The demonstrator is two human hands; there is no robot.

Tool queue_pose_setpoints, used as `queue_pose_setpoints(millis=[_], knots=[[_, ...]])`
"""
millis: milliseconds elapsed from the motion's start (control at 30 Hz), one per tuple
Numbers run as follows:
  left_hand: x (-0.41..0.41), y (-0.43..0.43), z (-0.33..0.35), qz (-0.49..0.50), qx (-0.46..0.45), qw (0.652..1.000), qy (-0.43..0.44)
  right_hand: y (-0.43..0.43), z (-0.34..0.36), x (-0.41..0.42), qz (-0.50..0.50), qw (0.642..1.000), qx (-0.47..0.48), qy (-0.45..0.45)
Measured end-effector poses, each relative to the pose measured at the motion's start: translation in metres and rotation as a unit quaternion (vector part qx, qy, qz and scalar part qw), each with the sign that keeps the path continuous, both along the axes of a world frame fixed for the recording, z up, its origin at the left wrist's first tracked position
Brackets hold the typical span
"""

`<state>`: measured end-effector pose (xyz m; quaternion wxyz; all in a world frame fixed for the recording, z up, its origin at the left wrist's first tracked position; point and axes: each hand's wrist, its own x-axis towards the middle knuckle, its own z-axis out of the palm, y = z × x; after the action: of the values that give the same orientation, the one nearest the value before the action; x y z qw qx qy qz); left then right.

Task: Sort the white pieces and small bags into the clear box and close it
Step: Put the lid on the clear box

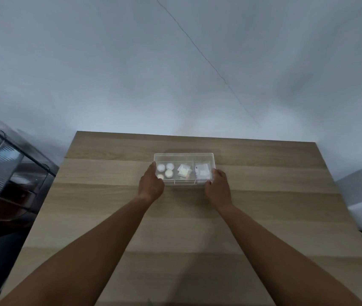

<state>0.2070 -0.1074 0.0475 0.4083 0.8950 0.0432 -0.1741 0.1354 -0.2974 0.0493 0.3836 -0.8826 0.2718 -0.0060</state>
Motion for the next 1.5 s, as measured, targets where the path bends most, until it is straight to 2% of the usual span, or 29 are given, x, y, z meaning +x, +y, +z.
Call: queue_pose_setpoints(millis=[467, 700, 800, 867, 933, 1033, 1267, 1500], knots=[[0.011, 0.000, 0.002, -0.035, 0.011, 0.999, -0.011, -0.008, -0.005, 0.006, 0.007, 1.000, 0.001, 0.008], [-0.015, 0.011, 0.003, -0.027, -0.035, 0.994, -0.097, -0.013, -0.009, -0.011, -0.005, 0.999, 0.000, -0.043], [-0.034, 0.023, -0.006, -0.042, 0.025, 0.994, -0.097, -0.014, -0.016, -0.029, -0.011, 0.999, -0.015, -0.038], [-0.050, 0.032, -0.014, -0.076, 0.087, 0.988, -0.102, -0.014, -0.023, -0.043, -0.017, 1.000, -0.024, 0.011], [-0.066, 0.040, -0.023, -0.112, 0.140, 0.977, -0.114, -0.011, -0.031, -0.056, -0.002, 0.997, -0.060, 0.053], [-0.088, 0.049, -0.038, -0.140, 0.197, 0.965, -0.107, -0.003, -0.040, -0.076, 0.024, 0.991, -0.114, 0.062], [-0.115, 0.064, -0.062, -0.214, 0.270, 0.936, -0.070, 0.009, -0.060, -0.106, 0.112, 0.963, -0.204, 0.132], [-0.112, 0.066, -0.061, -0.238, 0.297, 0.923, -0.057, 0.000, -0.057, -0.105, 0.162, 0.950, -0.203, 0.174]])
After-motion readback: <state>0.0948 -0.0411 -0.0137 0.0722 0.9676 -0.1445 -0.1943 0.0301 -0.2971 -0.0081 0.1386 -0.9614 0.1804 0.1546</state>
